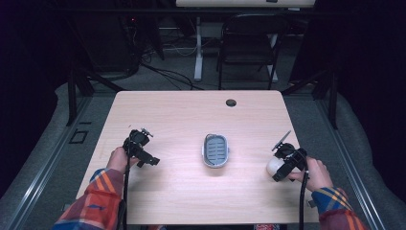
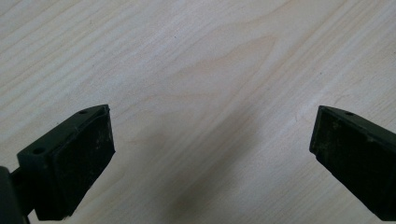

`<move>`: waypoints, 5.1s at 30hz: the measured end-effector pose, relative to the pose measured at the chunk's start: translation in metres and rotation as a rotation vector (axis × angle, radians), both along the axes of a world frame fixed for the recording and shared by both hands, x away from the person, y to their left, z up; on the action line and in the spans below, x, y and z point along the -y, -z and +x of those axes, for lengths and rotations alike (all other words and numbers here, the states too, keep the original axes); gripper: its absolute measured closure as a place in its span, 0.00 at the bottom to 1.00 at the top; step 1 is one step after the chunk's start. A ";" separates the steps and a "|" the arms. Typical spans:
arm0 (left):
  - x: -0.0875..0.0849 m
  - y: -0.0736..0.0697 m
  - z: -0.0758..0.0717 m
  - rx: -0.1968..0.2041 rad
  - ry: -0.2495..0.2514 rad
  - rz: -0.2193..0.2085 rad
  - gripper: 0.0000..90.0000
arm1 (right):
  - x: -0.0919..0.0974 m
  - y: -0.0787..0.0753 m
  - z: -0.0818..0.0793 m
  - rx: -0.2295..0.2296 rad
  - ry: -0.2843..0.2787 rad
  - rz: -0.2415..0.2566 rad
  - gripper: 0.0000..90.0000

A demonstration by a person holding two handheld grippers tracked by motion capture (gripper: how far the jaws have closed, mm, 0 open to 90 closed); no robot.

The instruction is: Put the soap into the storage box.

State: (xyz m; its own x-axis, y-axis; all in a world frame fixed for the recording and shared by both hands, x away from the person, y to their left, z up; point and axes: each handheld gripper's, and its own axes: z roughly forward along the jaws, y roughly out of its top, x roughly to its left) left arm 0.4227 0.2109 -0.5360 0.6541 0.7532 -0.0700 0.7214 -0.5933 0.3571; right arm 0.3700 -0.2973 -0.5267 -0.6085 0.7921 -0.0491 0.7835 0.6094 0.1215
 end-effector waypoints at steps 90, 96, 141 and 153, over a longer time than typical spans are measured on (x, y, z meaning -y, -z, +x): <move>-0.003 0.000 0.000 -0.005 0.000 -0.013 0.00 | -0.041 -0.014 0.023 -0.025 -0.109 -0.067 0.27; -0.003 0.000 0.000 -0.002 0.007 -0.022 0.00 | -0.047 -0.016 0.026 -0.015 -0.114 -0.052 0.27; -0.001 0.001 0.000 -0.004 0.017 -0.023 0.00 | -0.092 -0.033 0.048 -0.001 -0.188 -0.056 0.27; -0.002 0.001 0.000 -0.006 0.019 -0.019 0.00 | -0.102 -0.037 0.054 0.005 -0.198 -0.054 0.27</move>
State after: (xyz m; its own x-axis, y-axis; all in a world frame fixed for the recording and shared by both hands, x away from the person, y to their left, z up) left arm 0.4232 0.2127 -0.5369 0.6675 0.7393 -0.0886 0.7126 -0.5998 0.3640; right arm 0.4241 -0.1949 -0.4895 -0.7518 0.6530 -0.0911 0.6471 0.7573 0.0880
